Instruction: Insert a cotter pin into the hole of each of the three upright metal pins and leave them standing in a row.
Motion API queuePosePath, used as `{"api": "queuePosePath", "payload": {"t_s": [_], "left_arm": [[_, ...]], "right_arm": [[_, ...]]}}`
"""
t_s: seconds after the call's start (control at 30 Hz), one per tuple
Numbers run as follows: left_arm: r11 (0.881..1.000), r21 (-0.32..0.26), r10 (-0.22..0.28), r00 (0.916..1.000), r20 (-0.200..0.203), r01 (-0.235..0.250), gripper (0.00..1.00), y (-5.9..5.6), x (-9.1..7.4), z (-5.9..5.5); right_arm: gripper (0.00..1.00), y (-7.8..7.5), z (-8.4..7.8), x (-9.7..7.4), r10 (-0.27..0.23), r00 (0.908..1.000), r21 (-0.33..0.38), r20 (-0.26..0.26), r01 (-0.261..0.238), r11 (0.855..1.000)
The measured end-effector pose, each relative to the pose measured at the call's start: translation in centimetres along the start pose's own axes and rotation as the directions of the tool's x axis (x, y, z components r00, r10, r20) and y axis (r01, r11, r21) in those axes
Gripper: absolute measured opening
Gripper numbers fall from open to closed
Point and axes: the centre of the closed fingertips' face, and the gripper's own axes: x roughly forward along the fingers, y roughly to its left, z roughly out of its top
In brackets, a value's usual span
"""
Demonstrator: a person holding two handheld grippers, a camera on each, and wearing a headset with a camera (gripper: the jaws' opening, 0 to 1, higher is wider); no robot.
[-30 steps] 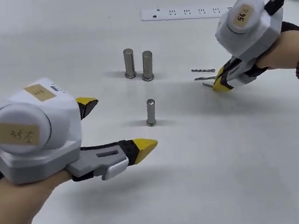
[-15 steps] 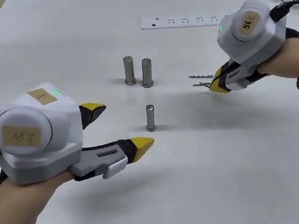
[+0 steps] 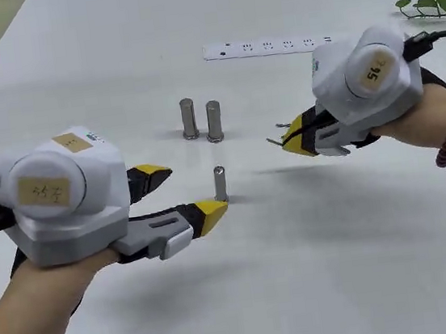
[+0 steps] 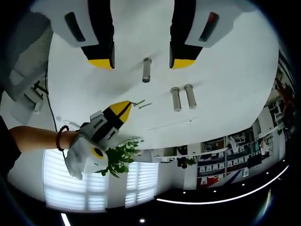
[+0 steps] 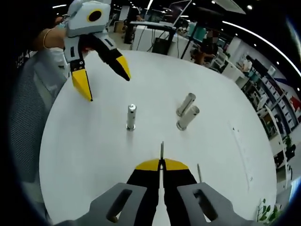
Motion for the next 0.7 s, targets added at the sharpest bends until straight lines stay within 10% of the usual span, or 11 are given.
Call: {"api": "queuePosePath", "payload": {"t_s": [0.7], "left_arm": [[0.977, -0.186, -0.103, 0.9947, 0.003, 0.102, 0.21, -2.5, 1.0, 1.0]], "right_arm": [[0.00, 5.1, 5.2, -1.9, 0.029, 0.9906, -0.230, 0.133, 0.003, 0.973]]}}
